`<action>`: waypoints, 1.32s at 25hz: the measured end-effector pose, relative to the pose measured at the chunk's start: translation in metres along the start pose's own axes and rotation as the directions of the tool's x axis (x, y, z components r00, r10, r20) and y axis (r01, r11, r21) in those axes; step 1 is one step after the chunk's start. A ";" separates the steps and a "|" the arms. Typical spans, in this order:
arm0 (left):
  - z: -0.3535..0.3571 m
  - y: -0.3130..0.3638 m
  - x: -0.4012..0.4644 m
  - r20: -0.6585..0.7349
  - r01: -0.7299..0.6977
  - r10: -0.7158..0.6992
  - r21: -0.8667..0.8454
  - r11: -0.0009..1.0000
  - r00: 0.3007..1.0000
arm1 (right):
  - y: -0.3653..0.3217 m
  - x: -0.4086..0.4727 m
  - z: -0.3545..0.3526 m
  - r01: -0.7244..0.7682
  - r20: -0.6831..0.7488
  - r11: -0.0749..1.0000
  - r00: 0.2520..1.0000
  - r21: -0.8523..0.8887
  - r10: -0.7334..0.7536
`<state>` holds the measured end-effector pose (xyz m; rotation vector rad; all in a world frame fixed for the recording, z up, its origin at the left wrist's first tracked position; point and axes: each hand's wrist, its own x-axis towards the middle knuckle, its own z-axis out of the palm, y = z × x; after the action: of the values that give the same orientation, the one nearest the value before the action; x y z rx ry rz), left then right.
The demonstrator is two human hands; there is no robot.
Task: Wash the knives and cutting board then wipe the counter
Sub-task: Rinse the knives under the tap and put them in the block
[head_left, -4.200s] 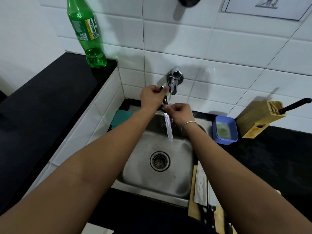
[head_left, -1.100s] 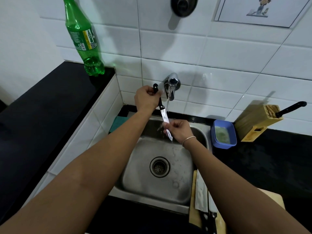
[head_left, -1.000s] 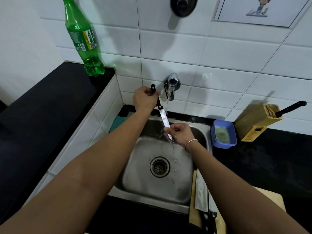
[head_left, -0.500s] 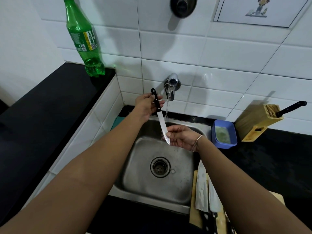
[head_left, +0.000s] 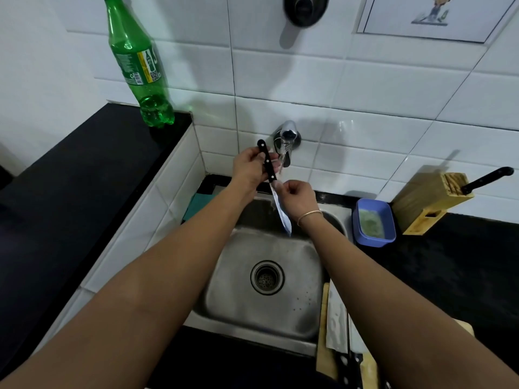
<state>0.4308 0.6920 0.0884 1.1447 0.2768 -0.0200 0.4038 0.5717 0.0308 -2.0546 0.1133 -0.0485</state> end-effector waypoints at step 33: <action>-0.017 -0.025 -0.014 0.098 -0.397 0.457 0.674 0.623 0.884 | -0.005 -0.018 -0.009 0.008 0.144 0.974 0.989 0.227 -0.042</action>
<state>0.4095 0.6950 0.0624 1.9408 0.0478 0.3874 0.3857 0.5678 0.0393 -1.8255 -0.0107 0.0726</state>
